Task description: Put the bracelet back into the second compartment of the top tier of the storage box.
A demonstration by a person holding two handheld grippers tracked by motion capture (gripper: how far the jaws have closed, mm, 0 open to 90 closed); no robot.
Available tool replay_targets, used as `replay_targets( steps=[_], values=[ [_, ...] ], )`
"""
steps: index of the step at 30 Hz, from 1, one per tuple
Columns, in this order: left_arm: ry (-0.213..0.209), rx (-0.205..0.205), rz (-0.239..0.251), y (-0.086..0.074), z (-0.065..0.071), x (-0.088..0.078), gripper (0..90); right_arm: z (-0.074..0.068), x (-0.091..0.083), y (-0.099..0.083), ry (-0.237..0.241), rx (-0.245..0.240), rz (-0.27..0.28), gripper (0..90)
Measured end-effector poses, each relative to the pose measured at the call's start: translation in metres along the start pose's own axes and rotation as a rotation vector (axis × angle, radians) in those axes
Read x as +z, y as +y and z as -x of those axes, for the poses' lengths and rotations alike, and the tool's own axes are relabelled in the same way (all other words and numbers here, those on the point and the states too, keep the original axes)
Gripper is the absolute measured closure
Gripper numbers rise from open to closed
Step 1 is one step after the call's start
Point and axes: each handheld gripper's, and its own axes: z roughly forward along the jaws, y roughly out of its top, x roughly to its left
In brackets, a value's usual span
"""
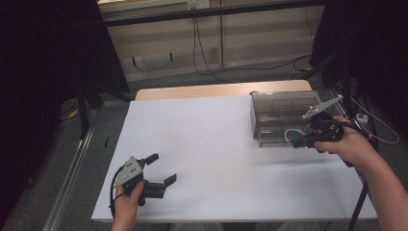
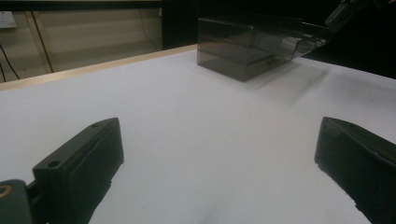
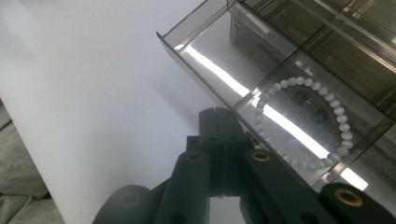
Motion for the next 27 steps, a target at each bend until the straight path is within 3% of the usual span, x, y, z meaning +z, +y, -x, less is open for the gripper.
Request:
replay_targets(
  steps=[27],
  values=[
    [-0.001,0.002,-0.002,0.000,0.000,0.000,1.6,0.008,0.024,-0.015,-0.004,0.013,-0.042,90.0]
  ],
)
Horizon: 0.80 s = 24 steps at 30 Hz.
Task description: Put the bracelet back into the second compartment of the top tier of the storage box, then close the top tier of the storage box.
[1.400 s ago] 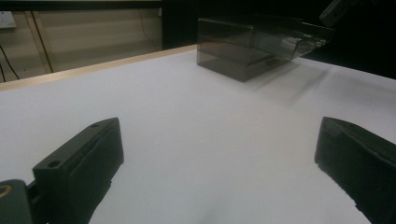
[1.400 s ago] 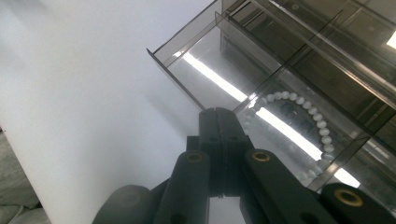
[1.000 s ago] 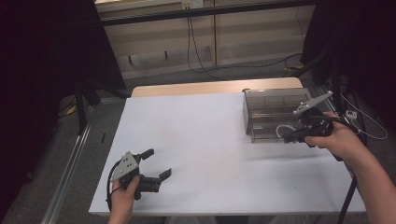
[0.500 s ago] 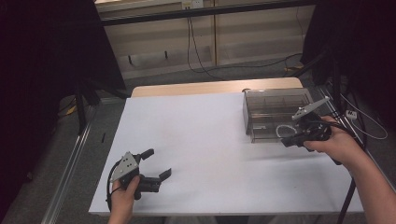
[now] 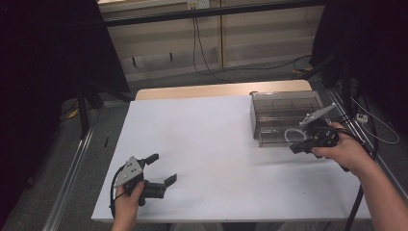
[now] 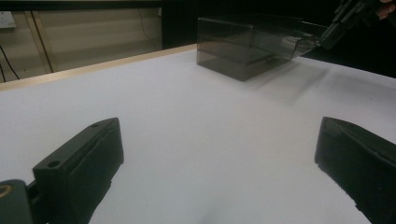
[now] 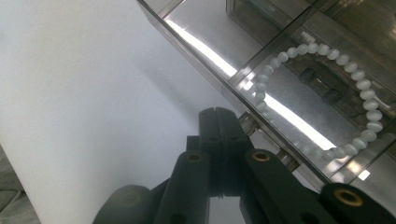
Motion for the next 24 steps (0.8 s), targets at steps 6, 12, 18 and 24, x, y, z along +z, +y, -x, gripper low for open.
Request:
replay_targets(
  steps=[6,12,18,24],
  values=[
    [0.003,-0.011,0.007,0.0002,0.0003,0.0011,1.6,0.0005,0.0010,-0.0005,-0.003,0.000,-0.005,90.0],
    [-0.003,0.000,0.000,0.0008,0.0001,0.0027,1.6,0.0001,0.0007,-0.0008,-0.009,-0.003,-0.008,90.0],
    [-0.008,0.001,0.002,0.0012,0.0001,0.0036,1.6,-0.0009,0.0010,-0.0004,-0.015,-0.004,-0.009,90.0],
    [-0.003,-0.003,0.008,0.0016,-0.0001,0.0029,1.6,-0.0011,0.0014,0.0017,-0.015,-0.006,-0.007,90.0]
  ],
)
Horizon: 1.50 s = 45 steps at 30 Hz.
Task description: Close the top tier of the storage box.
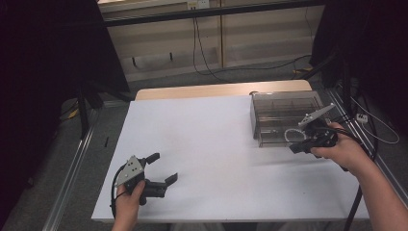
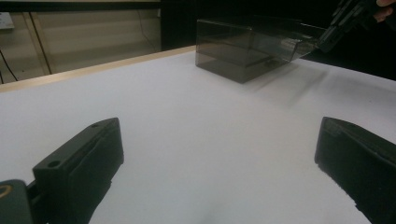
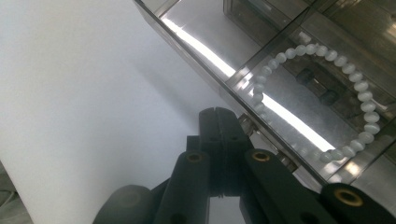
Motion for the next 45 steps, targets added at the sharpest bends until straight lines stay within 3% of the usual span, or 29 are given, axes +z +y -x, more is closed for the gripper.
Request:
replay_targets(
  steps=[15,19,24,34,45],
  values=[
    [0.007,0.000,-0.002,-0.001,-0.001,-0.005,1.6,0.000,0.002,0.003,0.004,-0.004,0.009,90.0],
    [0.010,-0.004,0.001,-0.001,-0.002,-0.005,1.6,0.000,0.003,-0.001,0.009,-0.017,-0.027,90.0],
    [0.006,-0.005,-0.001,-0.001,-0.001,-0.004,1.6,0.002,0.001,-0.005,0.016,-0.007,-0.009,90.0],
    [0.007,-0.005,0.004,0.000,-0.001,-0.004,1.6,-0.001,0.004,0.002,-0.008,-0.021,0.021,90.0],
    [0.009,-0.004,0.007,0.000,-0.002,-0.006,1.6,0.003,0.008,0.011,-0.077,-0.018,0.045,90.0]
  ],
)
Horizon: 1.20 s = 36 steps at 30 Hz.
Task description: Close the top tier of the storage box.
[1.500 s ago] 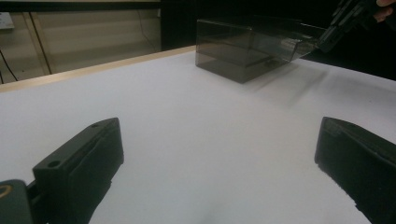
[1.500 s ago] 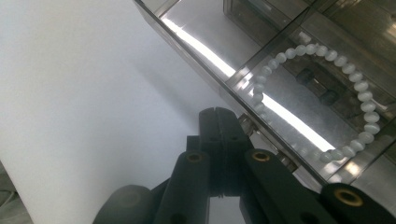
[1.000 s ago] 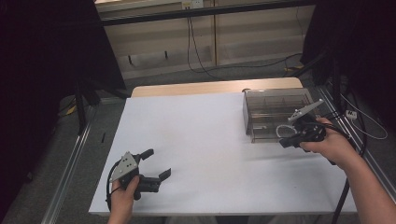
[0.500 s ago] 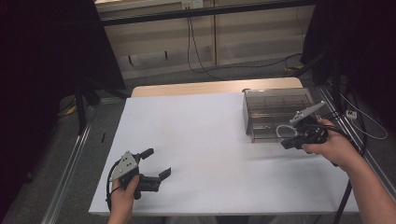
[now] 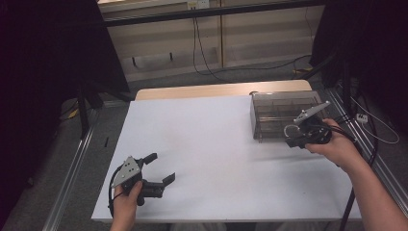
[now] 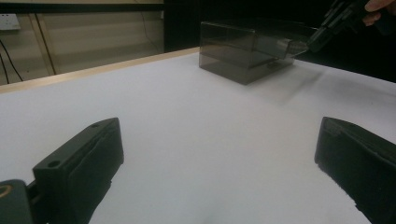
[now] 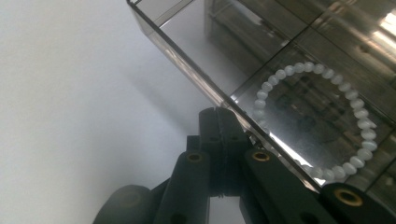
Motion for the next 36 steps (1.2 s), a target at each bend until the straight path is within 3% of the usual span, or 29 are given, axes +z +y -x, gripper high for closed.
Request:
replay_targets(
  steps=[8,24,32,36],
  values=[
    [0.005,-0.004,-0.003,-0.001,0.000,-0.001,1.6,0.008,-0.002,0.000,-0.015,0.032,0.039,90.0],
    [0.002,-0.002,-0.006,-0.001,-0.001,0.000,1.6,0.010,-0.003,-0.008,0.001,0.045,0.023,90.0],
    [0.002,-0.004,-0.003,0.000,-0.001,0.000,1.6,0.010,-0.001,-0.010,-0.020,0.041,0.010,90.0],
    [0.001,0.000,-0.006,-0.001,0.000,0.001,1.6,0.015,-0.002,-0.013,-0.032,0.063,0.021,90.0]
  ],
)
